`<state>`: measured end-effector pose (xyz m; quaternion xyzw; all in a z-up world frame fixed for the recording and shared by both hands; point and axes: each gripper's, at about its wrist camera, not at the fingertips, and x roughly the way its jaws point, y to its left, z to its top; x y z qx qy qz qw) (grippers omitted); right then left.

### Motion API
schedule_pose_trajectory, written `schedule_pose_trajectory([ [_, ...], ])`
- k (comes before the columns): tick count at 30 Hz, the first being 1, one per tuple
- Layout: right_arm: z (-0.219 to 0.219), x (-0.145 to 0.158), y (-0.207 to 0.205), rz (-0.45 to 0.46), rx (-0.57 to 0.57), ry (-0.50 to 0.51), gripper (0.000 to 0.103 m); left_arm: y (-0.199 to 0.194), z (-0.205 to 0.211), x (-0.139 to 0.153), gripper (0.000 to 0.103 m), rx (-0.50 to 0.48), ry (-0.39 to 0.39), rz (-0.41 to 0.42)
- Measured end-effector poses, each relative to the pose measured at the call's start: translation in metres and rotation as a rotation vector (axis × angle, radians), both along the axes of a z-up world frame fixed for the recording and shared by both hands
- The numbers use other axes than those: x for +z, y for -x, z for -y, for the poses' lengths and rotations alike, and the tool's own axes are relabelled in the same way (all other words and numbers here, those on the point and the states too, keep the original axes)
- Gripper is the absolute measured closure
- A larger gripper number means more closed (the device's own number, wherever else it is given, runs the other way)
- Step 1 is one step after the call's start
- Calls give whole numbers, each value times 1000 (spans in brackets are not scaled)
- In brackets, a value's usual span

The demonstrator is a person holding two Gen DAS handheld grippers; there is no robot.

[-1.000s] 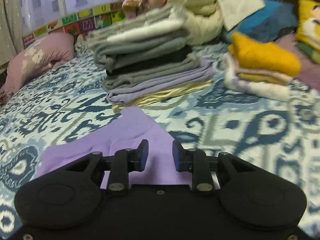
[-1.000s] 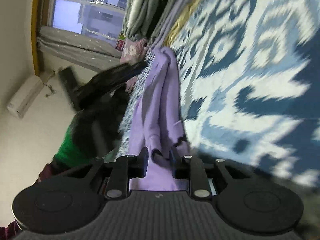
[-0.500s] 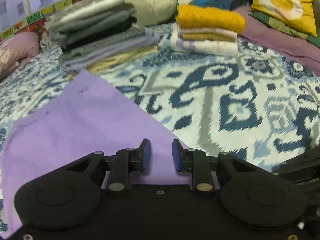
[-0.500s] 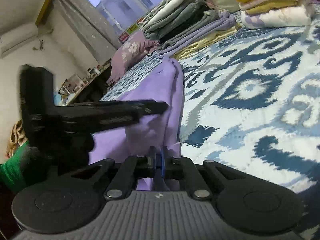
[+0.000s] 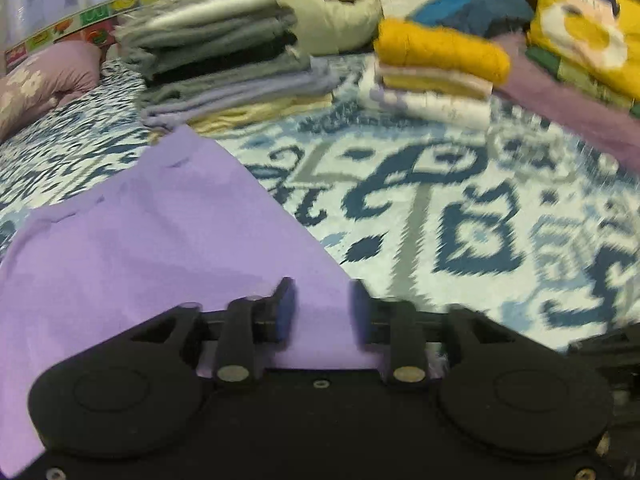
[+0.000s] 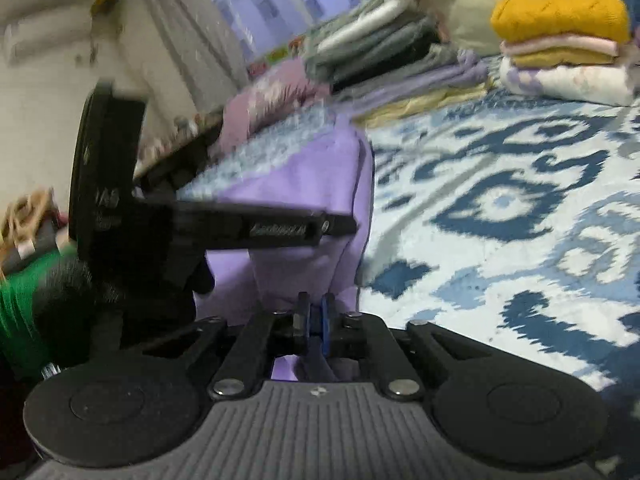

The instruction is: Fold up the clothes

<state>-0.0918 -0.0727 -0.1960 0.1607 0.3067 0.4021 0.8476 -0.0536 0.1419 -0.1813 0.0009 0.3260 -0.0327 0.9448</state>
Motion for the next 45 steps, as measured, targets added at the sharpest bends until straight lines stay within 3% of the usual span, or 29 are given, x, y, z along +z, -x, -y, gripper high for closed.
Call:
schedule_pose_trajectory([
  [1, 5, 3, 2, 1, -11, -21, 90, 16, -4, 6, 26, 27, 39, 33],
  [5, 29, 16, 12, -11, -66, -77, 62, 79, -36, 8, 25, 152, 223, 65],
  [9, 30, 24, 21, 20, -82, -62, 57, 134, -93, 3, 17, 326, 432, 92],
  [14, -3, 37, 50, 171, 8, 38, 47, 187, -171, 8, 12, 540, 615, 206],
  [19, -40, 39, 78, 269, 113, 145, 47, 246, -230, -4, 12, 861, 664, 282],
  [22, -53, 37, 88, 291, 150, 183, 47, 283, -262, -20, 13, 1027, 735, 341],
  [27, -56, 35, 82, 249, 133, 177, 46, 311, -294, -37, 14, 1097, 884, 418],
  [31, -56, 27, 71, 203, 103, 164, 46, 301, -304, -38, 16, 1102, 840, 438],
  [36, -55, 22, 68, 197, 93, 163, 45, 281, -315, -39, 36, 1120, 770, 440],
  [38, -54, 21, 67, 192, 91, 160, 45, 276, -321, -43, 67, 1124, 784, 434],
  [39, -53, 20, 66, 188, 87, 158, 45, 276, -324, -45, 72, 1129, 797, 427],
  [41, -50, 20, 63, 178, 77, 149, 45, 277, -327, -48, 94, 1136, 830, 423],
  [45, -44, 19, 57, 154, 58, 120, 45, 284, -321, -35, 100, 1066, 876, 518],
])
